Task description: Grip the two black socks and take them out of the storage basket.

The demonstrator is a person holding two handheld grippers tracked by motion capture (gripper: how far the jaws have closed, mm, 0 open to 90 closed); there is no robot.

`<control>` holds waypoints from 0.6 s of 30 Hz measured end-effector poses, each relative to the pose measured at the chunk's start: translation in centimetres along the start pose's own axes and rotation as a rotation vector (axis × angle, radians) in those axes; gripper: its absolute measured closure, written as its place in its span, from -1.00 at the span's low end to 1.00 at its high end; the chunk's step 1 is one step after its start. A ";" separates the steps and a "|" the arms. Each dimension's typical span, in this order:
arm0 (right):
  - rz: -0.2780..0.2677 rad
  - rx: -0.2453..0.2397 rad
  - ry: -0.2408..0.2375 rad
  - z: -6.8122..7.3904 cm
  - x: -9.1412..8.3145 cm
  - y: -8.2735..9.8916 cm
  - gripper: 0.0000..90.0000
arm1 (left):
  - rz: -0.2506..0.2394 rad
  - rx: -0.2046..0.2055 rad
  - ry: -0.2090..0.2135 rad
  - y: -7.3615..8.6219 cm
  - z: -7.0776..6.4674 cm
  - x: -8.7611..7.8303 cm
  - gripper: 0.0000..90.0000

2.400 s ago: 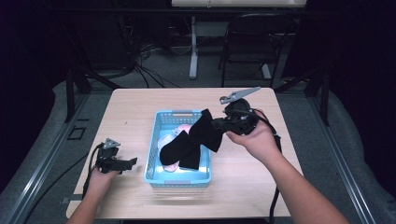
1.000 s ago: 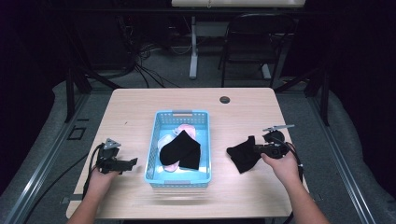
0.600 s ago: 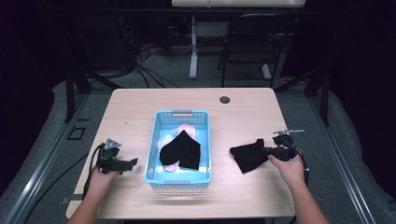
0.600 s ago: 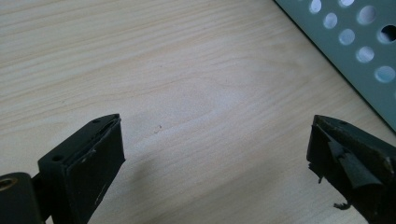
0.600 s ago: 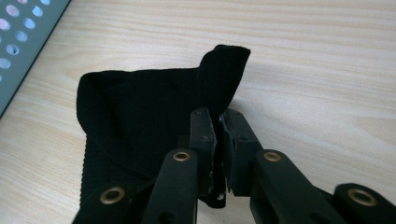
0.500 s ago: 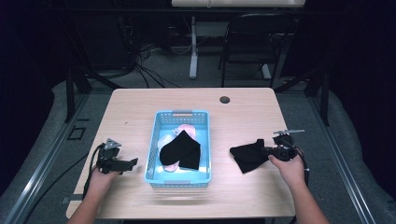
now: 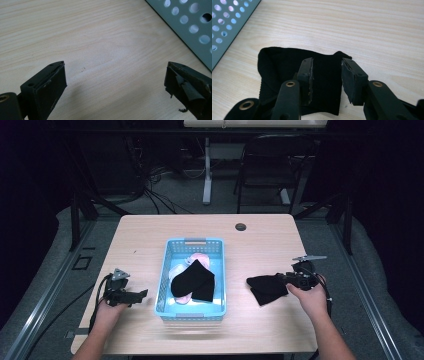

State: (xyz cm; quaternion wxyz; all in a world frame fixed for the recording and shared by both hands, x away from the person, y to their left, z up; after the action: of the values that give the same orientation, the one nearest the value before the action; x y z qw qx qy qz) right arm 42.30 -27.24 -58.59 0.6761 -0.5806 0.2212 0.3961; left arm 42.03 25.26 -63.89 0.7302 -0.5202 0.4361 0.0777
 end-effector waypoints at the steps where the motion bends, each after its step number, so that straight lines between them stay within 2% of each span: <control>1: -0.001 -0.006 -0.005 0.2 -0.1 -0.1 0.37 | 0.000 0.000 0.000 0.0 0.0 0.0 -0.91; 5: -0.008 -0.032 -0.009 1.0 -0.4 -0.6 0.38 | 0.002 0.002 0.001 0.0 0.0 0.0 -0.91; 6: -0.015 -0.048 -0.020 1.7 -0.6 -0.9 0.39 | 0.001 0.000 0.000 0.0 0.0 0.0 -0.91; 11: -0.030 -0.088 -0.035 3.1 -1.0 -1.8 0.39 | 0.000 -0.002 0.002 0.0 -0.1 0.0 -0.91; 12: -0.031 -0.105 -0.057 4.3 -1.2 -2.3 0.39 | 0.002 0.000 0.005 0.0 -0.1 0.1 -0.91; 14: -0.040 -0.137 -0.076 5.7 -1.4 -2.9 0.38 | 0.001 0.004 0.005 0.0 -0.1 0.1 -0.91; 15: -0.040 -0.137 -0.076 5.7 -1.4 -2.9 0.38 | 0.001 0.004 0.005 0.0 -0.1 0.1 -0.91; 16: -0.043 -0.172 -0.094 7.2 -1.5 -3.4 0.38 | -0.002 -0.002 0.005 0.0 -0.1 0.1 -0.91; 17: -0.043 -0.172 -0.094 7.2 -1.5 -3.4 0.38 | -0.002 -0.002 0.005 0.0 -0.1 0.1 -0.91; 18: -0.049 -0.212 -0.115 9.0 -1.4 -4.1 0.37 | 0.000 -0.001 0.004 0.0 -0.1 0.1 -0.91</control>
State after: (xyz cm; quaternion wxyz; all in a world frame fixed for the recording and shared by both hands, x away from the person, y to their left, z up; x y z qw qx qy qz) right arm 43.28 -19.02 -52.94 0.6320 -0.6302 0.1246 0.4334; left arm 42.08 25.17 -63.97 0.7291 -0.5209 0.4372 0.0769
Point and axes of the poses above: each handheld gripper's, and its own axes: x roughly forward along the jaws, y roughly out of its underside, z roughly to its left, the point moved 9 cm from there along x, roughly forward along the jaws, and after that the axes turned 9 degrees about x, right-handed, at the moved point
